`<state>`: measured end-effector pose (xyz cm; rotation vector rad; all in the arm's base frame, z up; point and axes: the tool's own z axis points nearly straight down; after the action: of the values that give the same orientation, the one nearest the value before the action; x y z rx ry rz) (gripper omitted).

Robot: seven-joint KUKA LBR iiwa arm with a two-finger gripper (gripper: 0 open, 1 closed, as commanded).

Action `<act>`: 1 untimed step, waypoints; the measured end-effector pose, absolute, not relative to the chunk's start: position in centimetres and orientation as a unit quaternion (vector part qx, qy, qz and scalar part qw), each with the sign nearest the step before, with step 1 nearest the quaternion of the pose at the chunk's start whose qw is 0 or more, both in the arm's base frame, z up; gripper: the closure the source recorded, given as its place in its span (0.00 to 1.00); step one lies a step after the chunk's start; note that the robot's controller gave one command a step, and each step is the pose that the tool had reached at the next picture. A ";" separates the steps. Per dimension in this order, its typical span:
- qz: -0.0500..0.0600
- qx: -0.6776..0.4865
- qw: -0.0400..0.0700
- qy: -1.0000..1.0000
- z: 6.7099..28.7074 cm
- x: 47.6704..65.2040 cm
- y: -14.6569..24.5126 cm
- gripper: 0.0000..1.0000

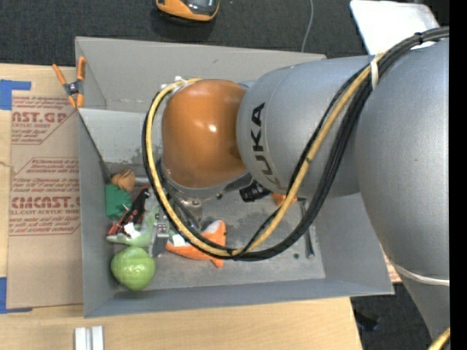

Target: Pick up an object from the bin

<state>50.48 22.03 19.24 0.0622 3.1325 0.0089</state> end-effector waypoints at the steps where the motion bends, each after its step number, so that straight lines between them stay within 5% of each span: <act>1: -0.003 0.158 -0.001 0.987 12.8 50.4 20.3 0.00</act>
Offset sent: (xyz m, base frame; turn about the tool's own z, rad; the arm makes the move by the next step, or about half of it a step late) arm 0.0102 -0.0578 -0.0980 0.2665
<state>50.42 20.30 12.79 0.4978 3.1046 -0.0097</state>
